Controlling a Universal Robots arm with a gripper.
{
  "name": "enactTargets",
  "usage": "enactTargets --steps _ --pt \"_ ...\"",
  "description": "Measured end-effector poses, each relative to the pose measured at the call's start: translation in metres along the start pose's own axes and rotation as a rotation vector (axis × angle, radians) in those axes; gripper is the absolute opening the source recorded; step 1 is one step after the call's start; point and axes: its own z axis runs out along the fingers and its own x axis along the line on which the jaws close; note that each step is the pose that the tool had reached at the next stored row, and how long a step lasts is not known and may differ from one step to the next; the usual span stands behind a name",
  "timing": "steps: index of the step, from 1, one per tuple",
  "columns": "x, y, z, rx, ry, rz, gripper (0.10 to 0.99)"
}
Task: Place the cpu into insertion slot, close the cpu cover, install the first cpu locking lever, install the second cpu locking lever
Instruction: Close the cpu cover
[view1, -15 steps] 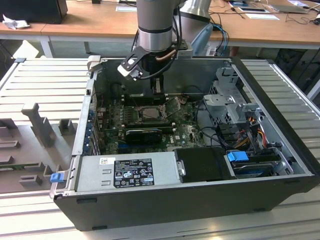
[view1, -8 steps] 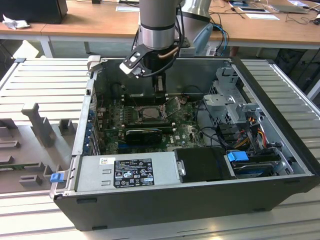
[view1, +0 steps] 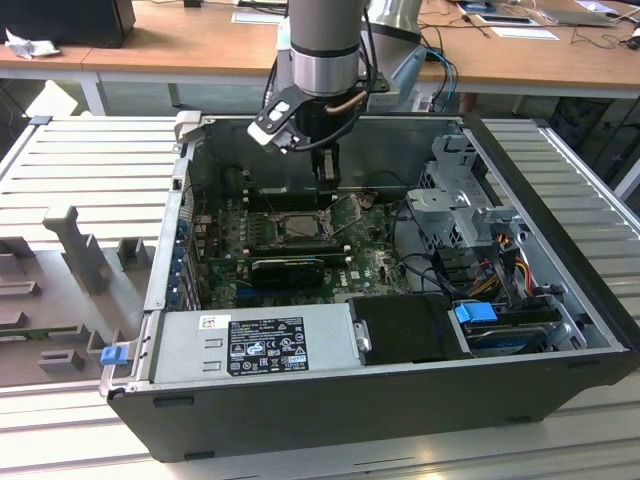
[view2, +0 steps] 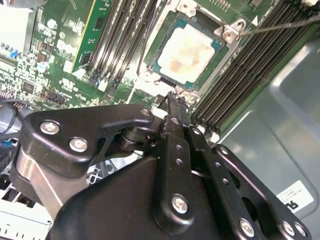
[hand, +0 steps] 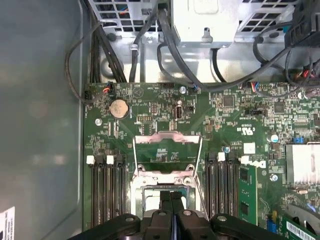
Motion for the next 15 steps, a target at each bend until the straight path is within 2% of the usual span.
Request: enactTargets --steps 4,7,13,15 --pt "0.0000 0.0019 -0.0094 0.000 0.0000 0.000 0.106" --pt "0.0001 0.0089 -0.0103 0.001 0.0001 0.000 0.106" --pt "0.0001 0.0134 -0.0167 0.001 0.0000 0.000 0.106" --pt "0.0002 0.0192 -0.0171 0.001 0.0002 0.000 0.106"
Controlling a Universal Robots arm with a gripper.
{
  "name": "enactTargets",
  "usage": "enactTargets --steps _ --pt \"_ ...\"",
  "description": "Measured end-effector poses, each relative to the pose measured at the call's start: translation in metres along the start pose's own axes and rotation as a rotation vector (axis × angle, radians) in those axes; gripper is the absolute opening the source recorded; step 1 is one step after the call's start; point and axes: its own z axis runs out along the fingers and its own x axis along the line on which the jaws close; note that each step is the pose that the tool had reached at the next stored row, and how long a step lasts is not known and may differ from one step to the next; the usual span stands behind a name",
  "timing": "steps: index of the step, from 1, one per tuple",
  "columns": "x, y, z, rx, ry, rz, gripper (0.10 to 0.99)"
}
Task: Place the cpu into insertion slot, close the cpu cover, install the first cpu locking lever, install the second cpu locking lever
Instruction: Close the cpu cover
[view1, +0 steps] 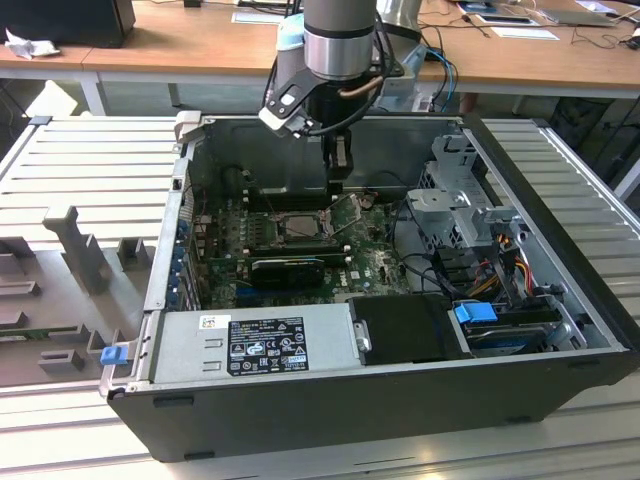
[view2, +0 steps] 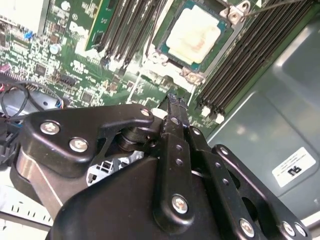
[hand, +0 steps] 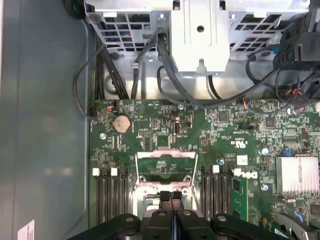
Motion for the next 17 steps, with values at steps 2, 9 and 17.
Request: enactTargets --steps 2,9,17 --pt "0.0001 0.0047 -0.0002 0.001 -0.0001 0.000 0.106" --pt "0.0000 0.0087 -0.0060 0.001 -0.0002 0.000 0.106" --pt "0.0001 0.0178 -0.0111 0.002 -0.0003 0.000 0.106"
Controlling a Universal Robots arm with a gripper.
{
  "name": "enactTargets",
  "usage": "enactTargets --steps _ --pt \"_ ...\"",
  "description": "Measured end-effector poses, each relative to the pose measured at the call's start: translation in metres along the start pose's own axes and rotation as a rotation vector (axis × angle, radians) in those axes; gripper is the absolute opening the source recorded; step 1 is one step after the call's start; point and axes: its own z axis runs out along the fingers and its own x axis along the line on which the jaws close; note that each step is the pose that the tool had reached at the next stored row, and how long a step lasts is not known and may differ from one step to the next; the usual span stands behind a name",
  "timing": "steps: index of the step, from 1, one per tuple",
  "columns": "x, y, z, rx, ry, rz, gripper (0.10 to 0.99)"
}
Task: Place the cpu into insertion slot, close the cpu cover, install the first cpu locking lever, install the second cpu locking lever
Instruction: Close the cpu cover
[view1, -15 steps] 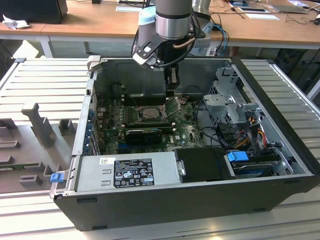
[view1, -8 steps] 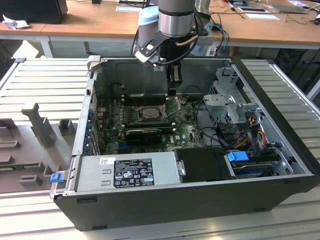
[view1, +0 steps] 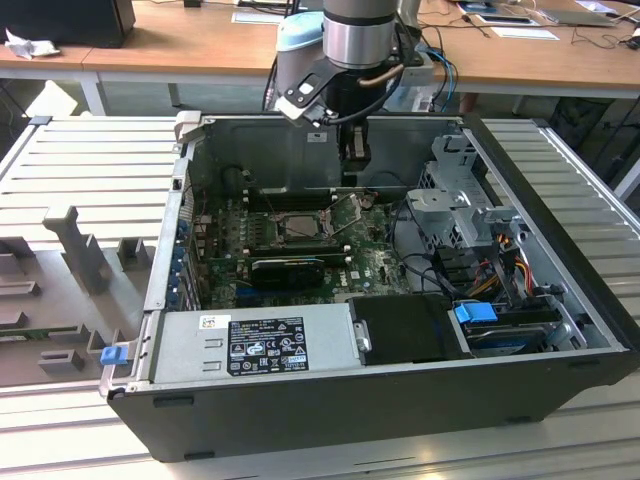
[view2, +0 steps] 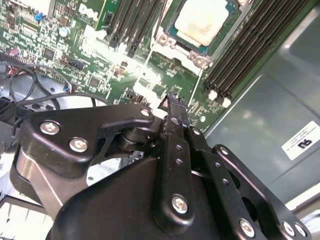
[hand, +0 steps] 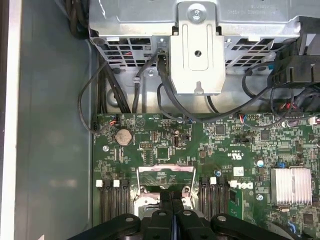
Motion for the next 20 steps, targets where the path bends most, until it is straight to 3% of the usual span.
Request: enactTargets --steps 6,16,20 --pt "0.0001 0.0058 0.0019 0.000 0.0001 0.000 0.106" --pt "0.0001 0.0057 0.0094 0.000 0.0001 0.000 0.106" --pt "0.0001 0.0054 0.0129 0.006 0.0001 0.000 0.106"
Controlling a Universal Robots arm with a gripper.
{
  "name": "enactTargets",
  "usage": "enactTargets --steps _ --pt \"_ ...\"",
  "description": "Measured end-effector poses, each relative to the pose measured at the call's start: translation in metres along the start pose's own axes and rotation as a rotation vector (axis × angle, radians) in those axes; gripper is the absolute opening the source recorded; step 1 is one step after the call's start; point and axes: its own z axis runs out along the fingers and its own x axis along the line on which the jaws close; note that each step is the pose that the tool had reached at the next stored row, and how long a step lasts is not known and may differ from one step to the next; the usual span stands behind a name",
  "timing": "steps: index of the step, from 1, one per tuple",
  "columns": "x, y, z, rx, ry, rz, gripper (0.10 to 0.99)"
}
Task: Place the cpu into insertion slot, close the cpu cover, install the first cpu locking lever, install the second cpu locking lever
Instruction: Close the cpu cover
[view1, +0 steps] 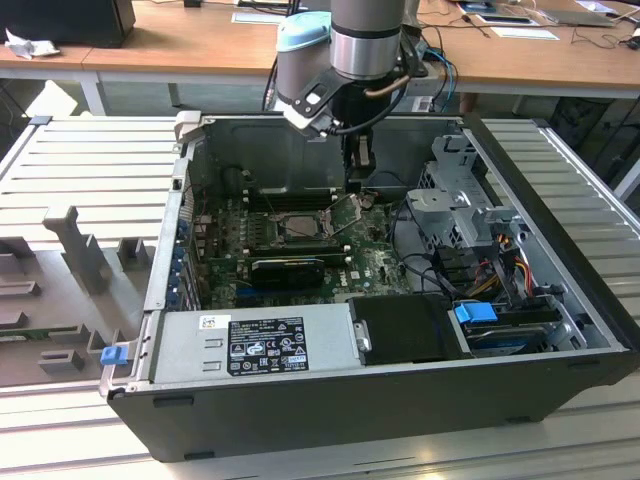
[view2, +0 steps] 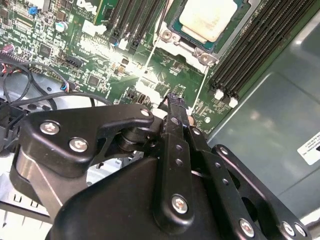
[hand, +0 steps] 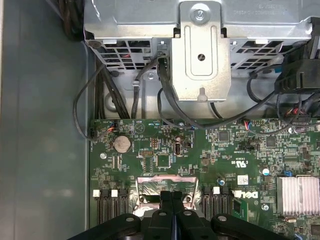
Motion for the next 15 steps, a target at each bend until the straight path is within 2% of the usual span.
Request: enactTargets --steps 3,4,6,9,15 --pt "0.0000 -0.0002 0.0029 0.002 0.0000 0.000 0.106" --pt "0.0001 0.0005 0.0077 0.004 0.0000 0.000 0.106" --pt "0.0001 0.0019 0.0116 0.005 -0.0001 0.000 0.106" --pt "0.0003 0.0120 0.0139 0.006 0.0000 -0.001 0.106" --pt "0.0004 0.0200 0.0166 0.006 -0.0001 -0.001 0.106"
